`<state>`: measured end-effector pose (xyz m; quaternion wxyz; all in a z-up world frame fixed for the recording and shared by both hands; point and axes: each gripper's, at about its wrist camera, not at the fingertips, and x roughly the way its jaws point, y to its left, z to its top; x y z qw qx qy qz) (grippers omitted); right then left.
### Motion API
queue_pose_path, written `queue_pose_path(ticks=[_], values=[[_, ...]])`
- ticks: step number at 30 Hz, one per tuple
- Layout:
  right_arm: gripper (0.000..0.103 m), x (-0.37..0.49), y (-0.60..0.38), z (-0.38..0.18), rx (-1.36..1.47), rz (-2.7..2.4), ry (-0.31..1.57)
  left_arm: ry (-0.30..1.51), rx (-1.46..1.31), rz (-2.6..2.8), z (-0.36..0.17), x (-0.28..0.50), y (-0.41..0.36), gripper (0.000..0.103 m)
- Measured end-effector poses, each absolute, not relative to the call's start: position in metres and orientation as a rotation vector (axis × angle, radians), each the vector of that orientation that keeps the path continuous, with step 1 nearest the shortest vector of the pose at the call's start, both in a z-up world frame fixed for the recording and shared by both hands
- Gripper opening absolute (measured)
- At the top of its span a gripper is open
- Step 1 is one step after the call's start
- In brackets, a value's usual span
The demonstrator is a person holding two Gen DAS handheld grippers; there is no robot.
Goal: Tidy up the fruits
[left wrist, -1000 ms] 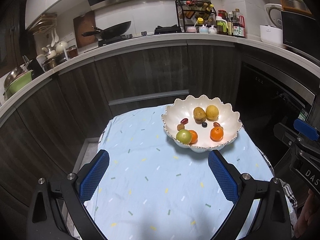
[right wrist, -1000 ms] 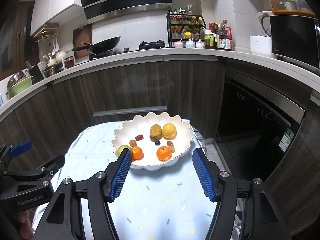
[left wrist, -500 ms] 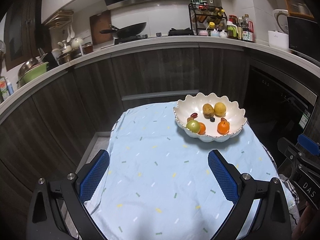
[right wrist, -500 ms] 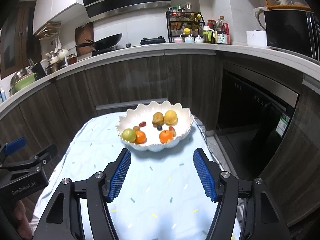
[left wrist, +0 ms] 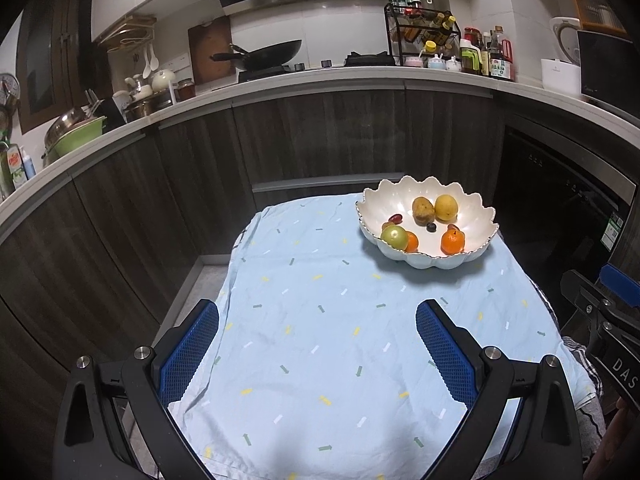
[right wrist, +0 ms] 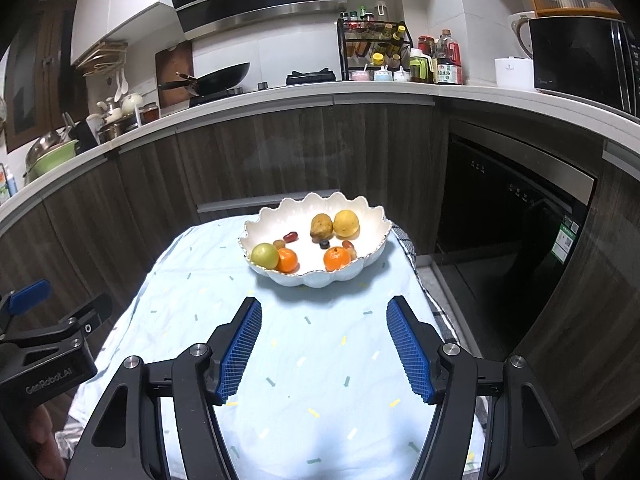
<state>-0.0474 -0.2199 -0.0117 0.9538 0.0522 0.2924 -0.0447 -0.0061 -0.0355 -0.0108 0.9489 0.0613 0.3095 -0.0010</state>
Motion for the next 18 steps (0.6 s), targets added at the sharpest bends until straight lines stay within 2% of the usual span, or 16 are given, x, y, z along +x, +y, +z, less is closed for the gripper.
queue_pose_path(ticks=[18], values=[[0.066, -0.0502, -0.2207, -0.0085, 0.110, -0.092, 0.591, 0.626, 0.128, -0.010, -0.0094, -0.0075, -0.0362, 0.101]])
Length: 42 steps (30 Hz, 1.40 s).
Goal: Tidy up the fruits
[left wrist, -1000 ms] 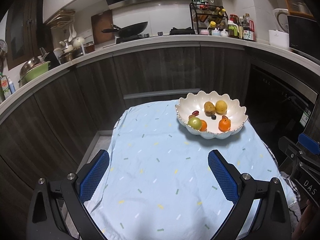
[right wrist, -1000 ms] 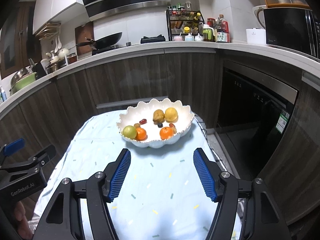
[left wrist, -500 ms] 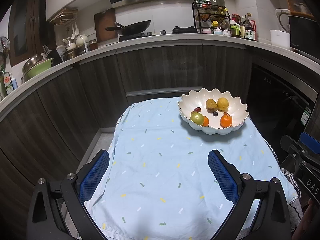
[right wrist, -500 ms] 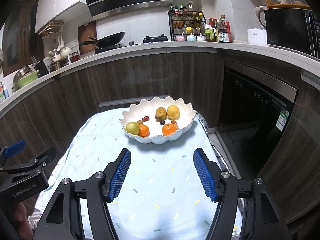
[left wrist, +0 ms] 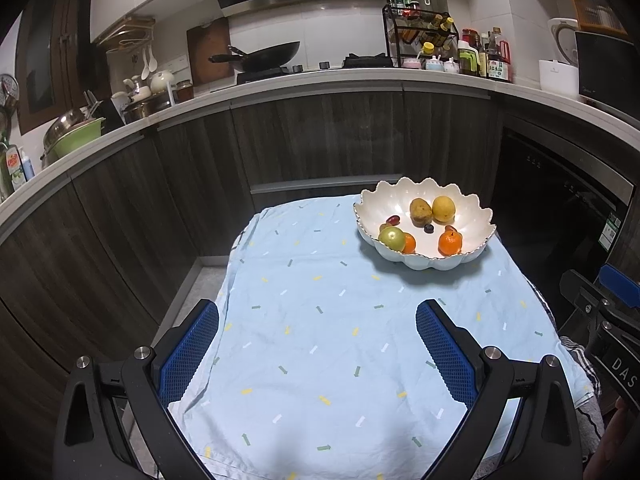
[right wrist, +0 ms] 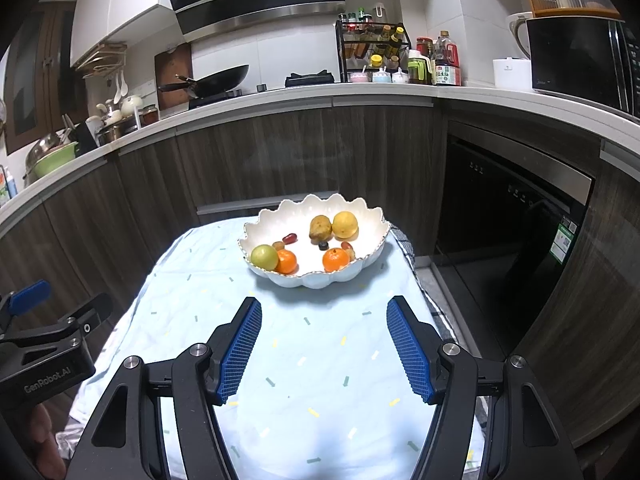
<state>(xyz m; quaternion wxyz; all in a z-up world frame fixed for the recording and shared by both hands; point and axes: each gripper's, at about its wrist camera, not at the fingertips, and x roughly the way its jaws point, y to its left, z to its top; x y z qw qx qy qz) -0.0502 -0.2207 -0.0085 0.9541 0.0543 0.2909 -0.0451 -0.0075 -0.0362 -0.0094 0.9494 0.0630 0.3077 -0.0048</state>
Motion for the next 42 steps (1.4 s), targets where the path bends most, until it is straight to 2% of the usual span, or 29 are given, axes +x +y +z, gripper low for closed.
queue_pose_path(ticks=[42], values=[[0.066, -0.0512, -0.2223, -0.0075, 0.117, -0.091, 0.585, 0.627, 0.114, -0.028, -0.0066, -0.0088, -0.0346, 0.103]])
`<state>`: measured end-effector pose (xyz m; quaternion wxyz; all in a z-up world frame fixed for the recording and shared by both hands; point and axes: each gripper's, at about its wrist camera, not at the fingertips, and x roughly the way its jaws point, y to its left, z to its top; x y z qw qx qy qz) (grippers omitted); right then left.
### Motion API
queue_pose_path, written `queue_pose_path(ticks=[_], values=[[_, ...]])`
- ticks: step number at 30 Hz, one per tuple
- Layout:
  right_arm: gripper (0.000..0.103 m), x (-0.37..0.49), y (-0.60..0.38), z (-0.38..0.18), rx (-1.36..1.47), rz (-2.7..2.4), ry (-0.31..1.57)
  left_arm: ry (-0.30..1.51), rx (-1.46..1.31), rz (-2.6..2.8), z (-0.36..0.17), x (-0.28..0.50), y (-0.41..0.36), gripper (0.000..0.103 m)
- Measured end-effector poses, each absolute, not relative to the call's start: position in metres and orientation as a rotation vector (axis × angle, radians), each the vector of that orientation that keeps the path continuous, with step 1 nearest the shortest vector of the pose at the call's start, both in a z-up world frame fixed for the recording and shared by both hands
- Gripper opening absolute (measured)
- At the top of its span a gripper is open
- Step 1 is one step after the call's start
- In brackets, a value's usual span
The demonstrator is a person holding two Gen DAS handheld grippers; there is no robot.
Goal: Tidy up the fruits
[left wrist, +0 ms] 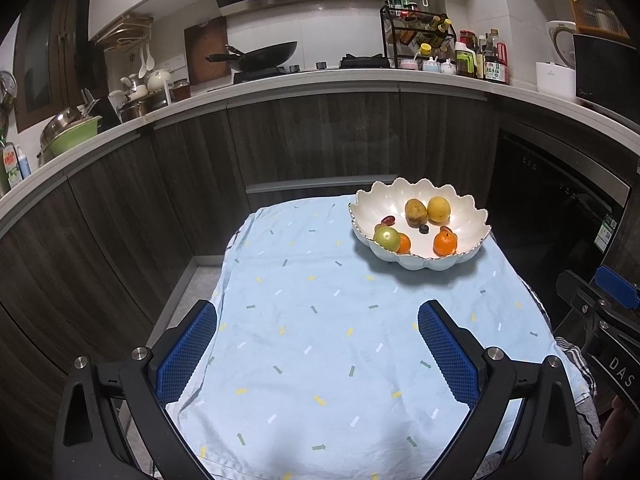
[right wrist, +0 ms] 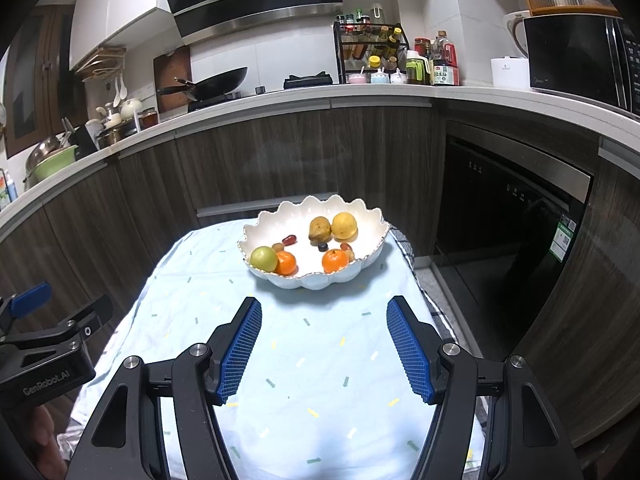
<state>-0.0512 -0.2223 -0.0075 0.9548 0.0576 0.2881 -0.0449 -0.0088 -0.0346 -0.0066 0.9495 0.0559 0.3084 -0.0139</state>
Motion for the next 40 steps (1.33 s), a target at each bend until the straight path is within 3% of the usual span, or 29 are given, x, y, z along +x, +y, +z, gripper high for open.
queue_pose_path(ticks=[40], values=[[0.066, -0.049, -0.216, -0.026, 0.120, -0.096, 0.621, 0.652, 0.111, -0.028, -0.019, 0.001, -0.031, 0.103]])
